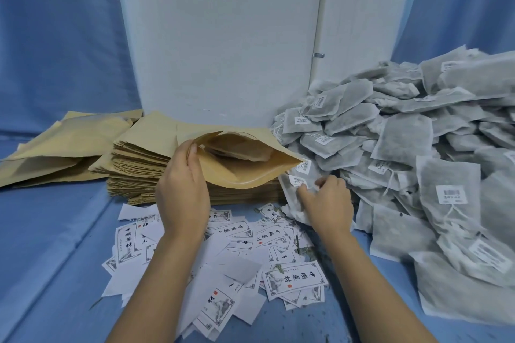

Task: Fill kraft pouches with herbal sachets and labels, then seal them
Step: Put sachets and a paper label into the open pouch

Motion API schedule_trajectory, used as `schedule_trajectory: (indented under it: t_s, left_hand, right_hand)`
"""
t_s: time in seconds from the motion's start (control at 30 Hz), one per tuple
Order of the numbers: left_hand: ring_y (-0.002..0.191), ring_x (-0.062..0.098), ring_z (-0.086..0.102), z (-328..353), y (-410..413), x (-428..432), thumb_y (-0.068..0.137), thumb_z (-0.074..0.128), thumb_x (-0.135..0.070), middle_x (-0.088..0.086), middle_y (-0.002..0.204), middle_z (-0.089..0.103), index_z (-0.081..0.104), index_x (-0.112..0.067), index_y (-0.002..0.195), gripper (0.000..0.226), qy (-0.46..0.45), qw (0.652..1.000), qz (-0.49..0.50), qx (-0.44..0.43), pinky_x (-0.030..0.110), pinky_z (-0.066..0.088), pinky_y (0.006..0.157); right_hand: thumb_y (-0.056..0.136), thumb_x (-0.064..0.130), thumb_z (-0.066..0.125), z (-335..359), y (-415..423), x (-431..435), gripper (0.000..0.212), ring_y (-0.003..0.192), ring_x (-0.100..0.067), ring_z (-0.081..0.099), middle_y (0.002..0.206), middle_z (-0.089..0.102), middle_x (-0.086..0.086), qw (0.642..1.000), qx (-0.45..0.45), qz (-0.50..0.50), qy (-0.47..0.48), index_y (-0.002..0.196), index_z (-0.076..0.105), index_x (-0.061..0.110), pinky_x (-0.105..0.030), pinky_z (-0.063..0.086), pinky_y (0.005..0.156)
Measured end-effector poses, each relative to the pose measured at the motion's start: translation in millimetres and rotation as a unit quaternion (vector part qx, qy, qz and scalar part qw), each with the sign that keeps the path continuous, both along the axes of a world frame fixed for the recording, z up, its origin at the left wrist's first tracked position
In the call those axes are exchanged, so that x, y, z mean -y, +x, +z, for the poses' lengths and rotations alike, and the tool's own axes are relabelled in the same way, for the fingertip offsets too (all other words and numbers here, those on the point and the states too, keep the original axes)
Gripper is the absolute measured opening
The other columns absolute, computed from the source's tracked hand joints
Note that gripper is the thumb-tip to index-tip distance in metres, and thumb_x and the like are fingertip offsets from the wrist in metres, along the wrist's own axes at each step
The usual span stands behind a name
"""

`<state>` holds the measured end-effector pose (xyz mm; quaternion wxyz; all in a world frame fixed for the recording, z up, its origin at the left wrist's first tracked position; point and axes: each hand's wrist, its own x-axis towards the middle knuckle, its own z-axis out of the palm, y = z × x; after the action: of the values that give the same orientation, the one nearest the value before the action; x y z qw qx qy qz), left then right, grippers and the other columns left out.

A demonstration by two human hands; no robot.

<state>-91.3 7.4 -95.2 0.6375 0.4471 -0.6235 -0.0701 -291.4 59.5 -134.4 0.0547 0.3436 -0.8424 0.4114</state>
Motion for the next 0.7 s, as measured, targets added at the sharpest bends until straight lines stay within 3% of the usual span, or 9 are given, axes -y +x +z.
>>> schedule_trajectory:
  t_s: [0.07, 0.2, 0.37, 0.47, 0.6, 0.7]
  left_hand:
    - [0.085, 0.03, 0.061, -1, -1, 0, 0.101, 0.039, -0.021, 0.011, 0.098, 0.069, 0.062, -0.007, 0.118, 0.032, 0.004, 1.0, -0.001, 0.003, 0.025, 0.028, 0.064]
    - [0.087, 0.03, 0.061, -2, -2, 0, 0.101, 0.039, -0.021, 0.011, 0.1, 0.069, 0.062, -0.007, 0.118, 0.032, 0.006, 1.0, 0.001, 0.006, 0.022, 0.026, 0.063]
    - [0.086, 0.03, 0.061, -2, -1, -1, 0.101, 0.04, -0.022, 0.01, 0.1, 0.069, 0.062, -0.006, 0.118, 0.032, 0.005, 1.0, 0.0, 0.008, 0.023, 0.029, 0.065]
    - [0.087, 0.029, 0.061, -2, -1, 0, 0.101, 0.04, -0.021, 0.011, 0.101, 0.069, 0.062, -0.006, 0.118, 0.032, 0.006, 1.0, 0.0, 0.008, 0.019, 0.027, 0.064]
    - [0.086, 0.029, 0.061, -3, -1, 0, 0.101, 0.04, -0.02, 0.011, 0.102, 0.069, 0.062, -0.005, 0.118, 0.031, 0.001, 1.0, -0.002, 0.012, 0.016, 0.024, 0.062]
    - [0.086, 0.028, 0.06, -3, -1, 0, 0.101, 0.04, -0.021, 0.01, 0.101, 0.069, 0.062, -0.006, 0.117, 0.031, 0.005, 1.0, -0.011, 0.011, 0.016, 0.024, 0.062]
  right_hand:
    - [0.084, 0.052, 0.053, -1, 0, 0, 0.06, 0.118, -0.033, 0.043, 0.126, 0.048, -0.014, 0.997, -0.009, -0.036, 0.071, 0.121, 0.046, 0.006, -0.044, 0.037, 0.095]
    - [0.086, 0.069, 0.033, 0, -3, 0, 0.08, 0.127, -0.036, 0.037, 0.138, 0.04, -0.019, 0.983, 0.064, -0.026, 0.172, 0.133, 0.035, 0.005, -0.049, 0.032, 0.101]
    - [0.075, 0.081, 0.043, 7, -3, 0, 0.096, 0.127, -0.036, 0.034, 0.137, 0.038, -0.018, 0.982, 0.039, 0.013, 0.187, 0.135, 0.035, 0.006, -0.046, 0.034, 0.099]
    - [0.071, 0.077, 0.054, 16, -4, 0, 0.09, 0.124, -0.034, 0.037, 0.132, 0.042, -0.016, 0.975, 0.041, 0.068, 0.208, 0.131, 0.042, 0.01, -0.042, 0.037, 0.096]
    - [0.076, 0.062, 0.065, 25, -1, -3, 0.066, 0.104, -0.023, 0.053, 0.118, 0.057, -0.008, 0.957, 0.094, 0.167, 0.218, 0.117, 0.049, 0.013, -0.036, 0.046, 0.083]
    - [0.075, 0.05, 0.073, 30, -1, -5, 0.067, 0.106, -0.023, 0.055, 0.12, 0.058, -0.004, 0.959, 0.115, 0.201, 0.164, 0.126, 0.045, 0.018, -0.035, 0.046, 0.083]
